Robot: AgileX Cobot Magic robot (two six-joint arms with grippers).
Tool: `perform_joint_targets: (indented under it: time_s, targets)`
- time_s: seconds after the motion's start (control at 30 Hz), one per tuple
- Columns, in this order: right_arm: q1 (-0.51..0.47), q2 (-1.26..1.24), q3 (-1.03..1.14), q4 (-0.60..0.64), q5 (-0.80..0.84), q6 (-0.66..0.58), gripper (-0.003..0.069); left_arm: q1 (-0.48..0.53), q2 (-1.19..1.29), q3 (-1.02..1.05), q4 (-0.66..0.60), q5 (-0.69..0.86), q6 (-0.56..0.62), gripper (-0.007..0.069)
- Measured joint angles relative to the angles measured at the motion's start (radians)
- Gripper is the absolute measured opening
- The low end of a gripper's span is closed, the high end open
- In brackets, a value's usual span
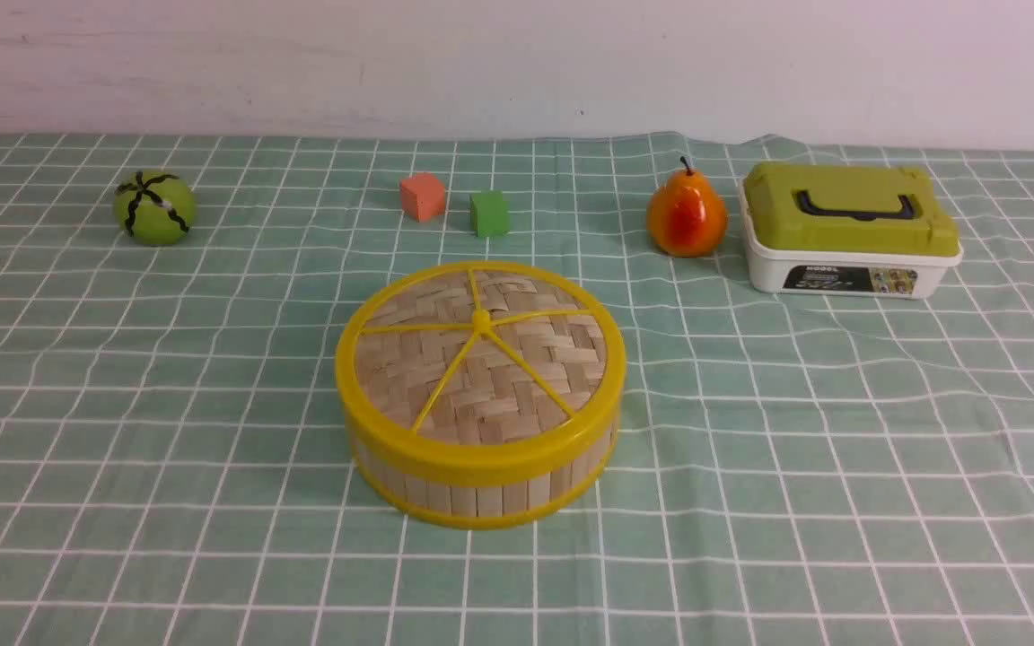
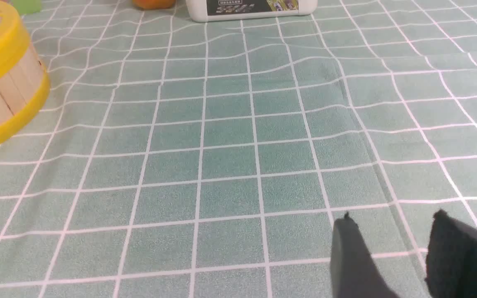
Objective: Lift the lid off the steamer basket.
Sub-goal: Use the left arm to lift the lid of the steamer
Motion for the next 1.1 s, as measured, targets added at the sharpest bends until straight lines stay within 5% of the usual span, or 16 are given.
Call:
perform_joint_targets:
  time_s: [1.1]
  targets:
    - [0.0, 0.0, 0.0, 0.0, 0.0, 0.0, 0.0241, 0.0, 0.0, 0.0, 0.042, 0.0, 0.0, 0.0148]
